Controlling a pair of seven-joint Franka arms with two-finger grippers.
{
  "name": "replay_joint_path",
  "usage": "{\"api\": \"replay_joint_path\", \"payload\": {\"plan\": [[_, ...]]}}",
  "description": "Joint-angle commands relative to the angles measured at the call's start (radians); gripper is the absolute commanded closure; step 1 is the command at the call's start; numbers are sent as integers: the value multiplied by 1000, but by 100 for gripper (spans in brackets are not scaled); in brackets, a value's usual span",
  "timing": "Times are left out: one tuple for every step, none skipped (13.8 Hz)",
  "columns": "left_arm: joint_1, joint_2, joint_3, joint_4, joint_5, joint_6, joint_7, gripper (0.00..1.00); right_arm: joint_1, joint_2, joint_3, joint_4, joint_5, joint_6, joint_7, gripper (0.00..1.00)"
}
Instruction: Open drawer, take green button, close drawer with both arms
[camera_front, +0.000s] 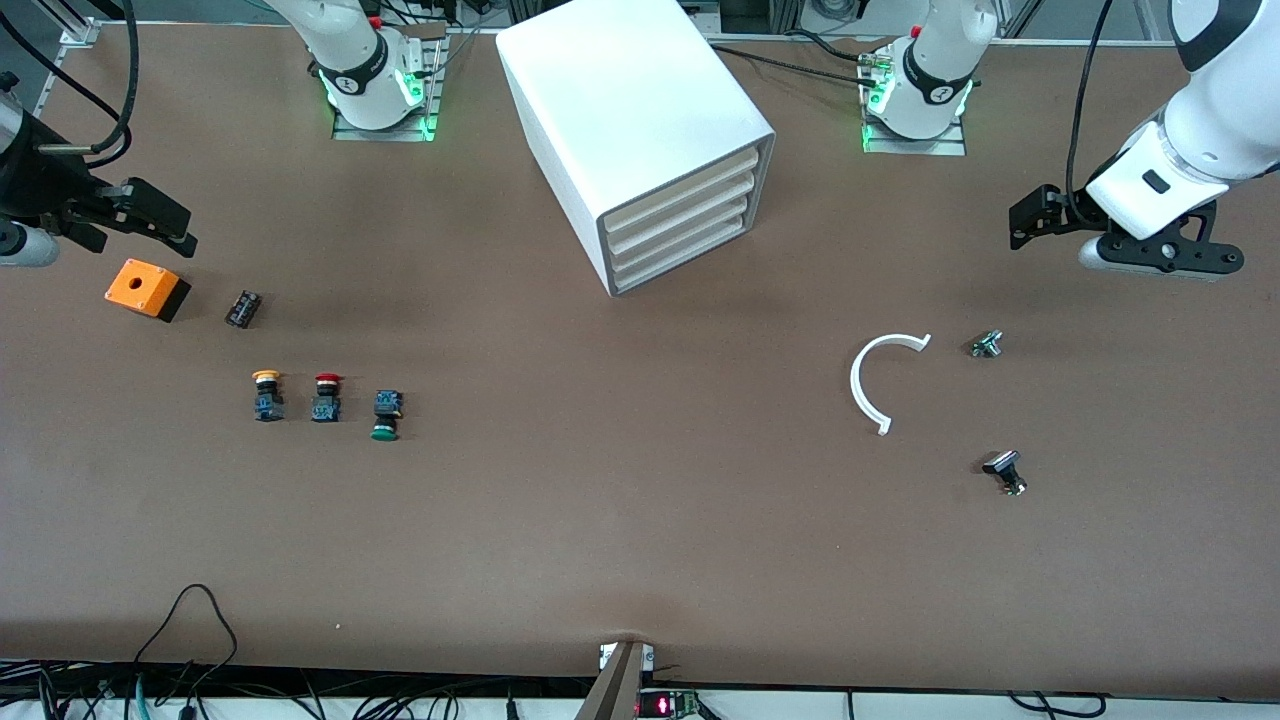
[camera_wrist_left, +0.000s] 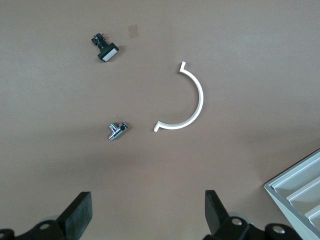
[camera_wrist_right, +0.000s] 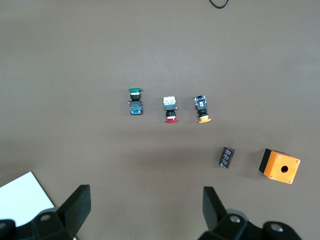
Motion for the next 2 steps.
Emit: {"api": "replay_joint_path", "payload": {"plan": [[6, 30, 2, 52, 18, -26, 24, 1, 4, -7, -3, 7, 7, -3, 16, 1], [6, 38, 2, 55, 18, -26, 24, 1, 4, -5, -4, 7, 7, 0, 13, 1]]}}
